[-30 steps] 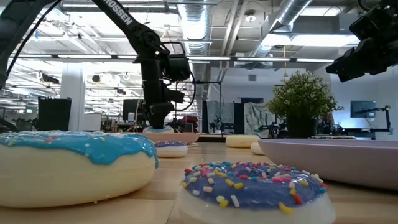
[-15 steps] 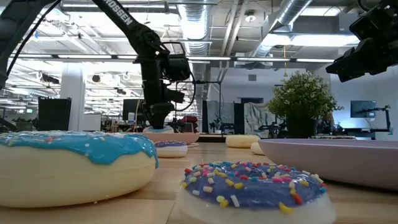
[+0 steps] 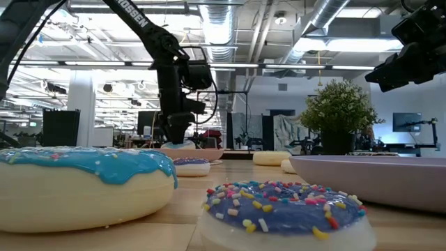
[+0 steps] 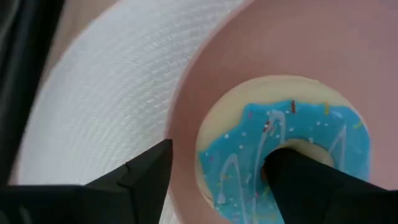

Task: Pick & Place donuts
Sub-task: Put the top left large blue donut on the pink plate, then put the small orange donut on the purple plate

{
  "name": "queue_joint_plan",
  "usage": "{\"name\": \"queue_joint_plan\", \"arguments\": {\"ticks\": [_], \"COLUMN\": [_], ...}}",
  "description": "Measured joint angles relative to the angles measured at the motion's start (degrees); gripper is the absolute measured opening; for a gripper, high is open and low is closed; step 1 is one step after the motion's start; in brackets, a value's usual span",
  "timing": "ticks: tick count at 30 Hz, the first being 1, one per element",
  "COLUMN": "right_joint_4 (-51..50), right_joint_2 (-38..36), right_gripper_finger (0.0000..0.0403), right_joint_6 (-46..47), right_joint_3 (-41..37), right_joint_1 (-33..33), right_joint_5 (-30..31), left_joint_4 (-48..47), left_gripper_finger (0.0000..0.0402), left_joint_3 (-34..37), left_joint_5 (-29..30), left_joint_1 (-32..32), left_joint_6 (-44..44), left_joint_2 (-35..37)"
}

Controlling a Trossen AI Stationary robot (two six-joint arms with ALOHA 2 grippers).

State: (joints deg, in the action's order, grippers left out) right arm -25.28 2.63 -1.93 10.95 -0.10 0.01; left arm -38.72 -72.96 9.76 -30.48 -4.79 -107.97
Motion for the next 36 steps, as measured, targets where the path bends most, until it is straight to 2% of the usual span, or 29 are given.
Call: {"name": "queue_joint_plan", "arguments": {"ticks": [12, 17, 22, 27, 36], "right_joint_4": [0.0, 0.0, 0.0, 0.0, 0.0], "right_joint_2": [0.0, 0.0, 0.0, 0.0, 0.0], "right_gripper_finger": [0.0000, 0.0000, 0.0000, 0.0000, 0.0000], "right_joint_6": [0.0, 0.0, 0.0, 0.0, 0.0], "right_joint_3": [0.0, 0.0, 0.0, 0.0, 0.0], "right_joint_1": [0.0, 0.0, 0.0, 0.0, 0.0], "right_joint_5": [0.0, 0.0, 0.0, 0.0, 0.0], "left_joint_4": [-8.0, -12.4, -12.5, -10.9, -7.7], "left_gripper_finger": [0.0240, 0.0240, 0.0233, 0.0178, 0.0022], "left_joint_3": [-6.1, -5.7, -3.0, 0.2, 11.0], "left_joint_5": [0.1, -1.4, -1.5, 1.0, 6.6], "left_joint_1": [0.0, 1.0, 6.3, 14.2, 29.1], "left_joint_6": [-0.4, 6.0, 11.3, 15.8, 26.9], "left_joint_2": [3.4, 6.0, 11.3, 17.8, 28.3]}}
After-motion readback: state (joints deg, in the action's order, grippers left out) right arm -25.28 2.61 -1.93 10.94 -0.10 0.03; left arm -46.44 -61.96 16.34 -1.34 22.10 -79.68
